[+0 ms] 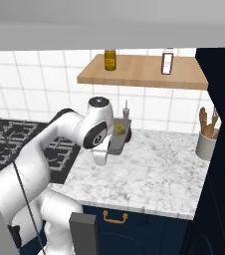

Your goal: Take the meat container that has the shrimp and place it on the second highest rack of the freezer. Then take the vegetable container that has the potato and squash and place it on the highest rack of the freezer.

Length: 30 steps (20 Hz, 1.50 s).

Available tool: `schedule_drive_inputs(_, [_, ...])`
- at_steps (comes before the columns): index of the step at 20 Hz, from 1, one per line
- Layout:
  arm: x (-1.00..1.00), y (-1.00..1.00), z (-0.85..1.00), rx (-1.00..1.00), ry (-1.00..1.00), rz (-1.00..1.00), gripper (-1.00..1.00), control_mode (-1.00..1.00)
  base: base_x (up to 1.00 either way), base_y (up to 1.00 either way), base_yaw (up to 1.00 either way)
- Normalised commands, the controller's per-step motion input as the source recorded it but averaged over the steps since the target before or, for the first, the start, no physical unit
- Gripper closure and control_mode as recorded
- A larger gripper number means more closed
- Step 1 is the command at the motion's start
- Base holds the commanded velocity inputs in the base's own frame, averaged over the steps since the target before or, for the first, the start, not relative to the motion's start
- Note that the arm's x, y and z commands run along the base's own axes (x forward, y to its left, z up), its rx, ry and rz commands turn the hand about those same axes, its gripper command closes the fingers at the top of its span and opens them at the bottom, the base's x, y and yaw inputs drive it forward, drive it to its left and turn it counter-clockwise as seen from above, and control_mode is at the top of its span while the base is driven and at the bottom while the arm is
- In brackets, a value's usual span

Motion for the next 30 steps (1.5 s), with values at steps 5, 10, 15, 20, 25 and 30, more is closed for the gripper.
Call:
schedule_drive_inputs(5, [-0.52,0.8,0.85,0.0,0.04,0.0,1.0,-1.0,0.0,0.0,0.0])
schedule_drive_inputs(10, [-0.91,0.68,0.66,0.0,0.0,0.0,1.0,-1.0,0.0,0.0,0.0])
schedule_drive_inputs(15, [-1.0,0.2,0.49,0.03,0.0,0.0,1.0,-1.0,0.0,0.0,0.0])
schedule_drive_inputs(20, [-0.44,0.3,0.36,0.05,0.0,0.01,1.0,-1.0,0.0,0.0,0.0])
schedule_drive_inputs(25, [-0.24,0.33,0.01,0.05,0.0,0.04,1.0,-1.0,0.0,0.0,0.0])
schedule_drive_inputs(30, [-0.11,0.01,0.0,0.02,0.0,0.0,1.0,-1.0,0.0,0.0,0.0])
